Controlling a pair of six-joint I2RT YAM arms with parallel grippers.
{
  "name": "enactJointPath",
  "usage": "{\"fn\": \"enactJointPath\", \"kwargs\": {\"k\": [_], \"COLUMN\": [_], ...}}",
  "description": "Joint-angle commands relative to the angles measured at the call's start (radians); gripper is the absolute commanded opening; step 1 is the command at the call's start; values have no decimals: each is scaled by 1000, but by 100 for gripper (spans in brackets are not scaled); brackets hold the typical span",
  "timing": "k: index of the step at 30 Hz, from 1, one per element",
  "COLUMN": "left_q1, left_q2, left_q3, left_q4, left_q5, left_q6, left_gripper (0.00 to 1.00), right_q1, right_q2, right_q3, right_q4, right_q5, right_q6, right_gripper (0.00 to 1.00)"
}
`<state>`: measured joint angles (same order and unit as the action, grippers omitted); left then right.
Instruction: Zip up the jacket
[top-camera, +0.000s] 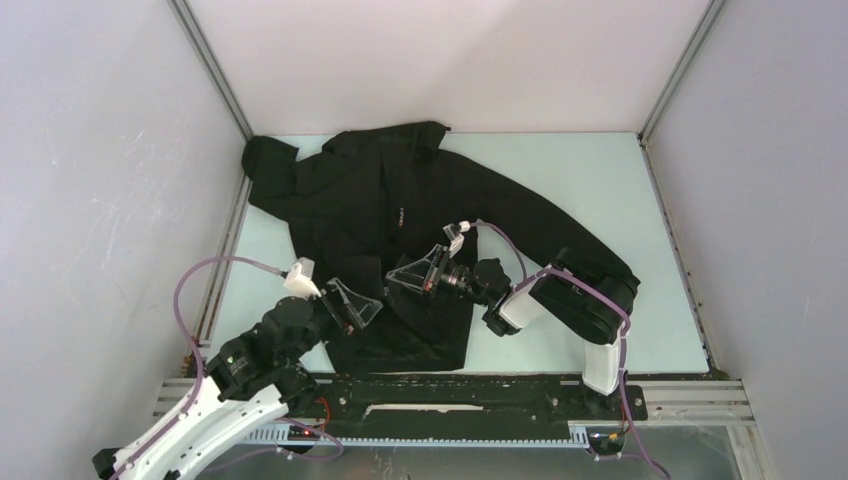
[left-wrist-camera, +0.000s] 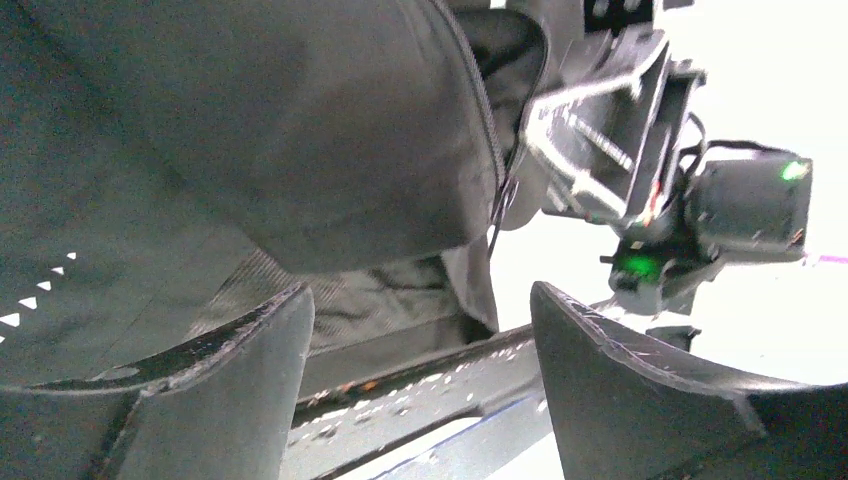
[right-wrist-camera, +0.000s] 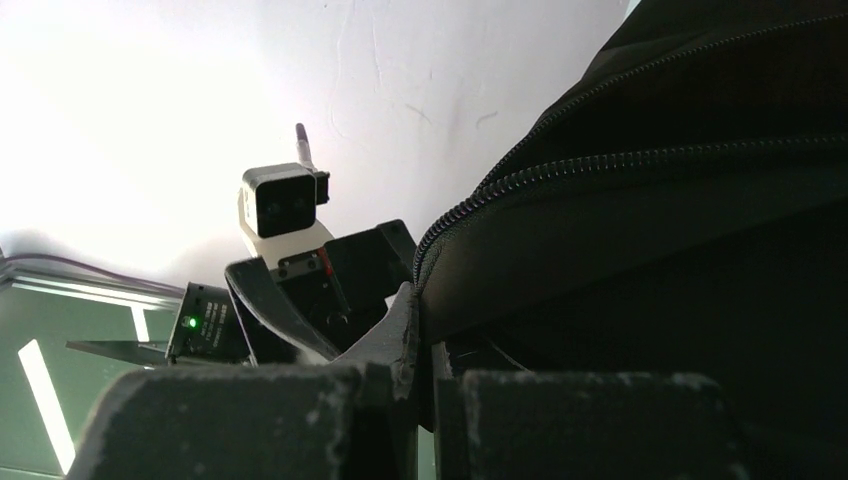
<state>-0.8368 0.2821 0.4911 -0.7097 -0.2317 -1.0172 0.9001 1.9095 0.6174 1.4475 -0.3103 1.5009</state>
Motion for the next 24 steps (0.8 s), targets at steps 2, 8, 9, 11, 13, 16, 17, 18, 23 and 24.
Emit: {"fn": "enactJointPath", "kwargs": {"k": [2,8,9,11,13,16,17,18,23,24], "left_q1": [143,291,295,295,295,296,295,295,296,295], "left_q2": [-7,25,37,56,59,48,48,49,67,71], "left_q3": [5,-74,-81,-95,-106,-119,-125,-132,-156,-153], "left_q4": [154,324,336,349,343,322,317,317,349,349], "left_q5": [109,338,356,383,392,386,388,389,400,397], "left_q6": [-107,-112,-111,-108,-107,-102,-100,-101,-98,-90], "left_gripper": [78,54,52,49,47,46,46,46,43,42], "right_q1": [3,3,4,4,4,4,4,4,5,6], "right_q2": [-21,-26,-28,-30,-29,-26,-24,-23,-24,-24], "right_q3": [-4,-5,-5,-5,-5,-5,-5,-5,-5,-5], "right_q4": [73,73,74,73,73,73,73,74,73,73], "right_q5": [5,5,5,5,8,10,10,10,11,11], "right_q6": [-25,-27,-28,-29,-30,-30,-30,-30,-31,-32], "right_gripper": [0,0,0,0,0,0,0,0,0,0]}}
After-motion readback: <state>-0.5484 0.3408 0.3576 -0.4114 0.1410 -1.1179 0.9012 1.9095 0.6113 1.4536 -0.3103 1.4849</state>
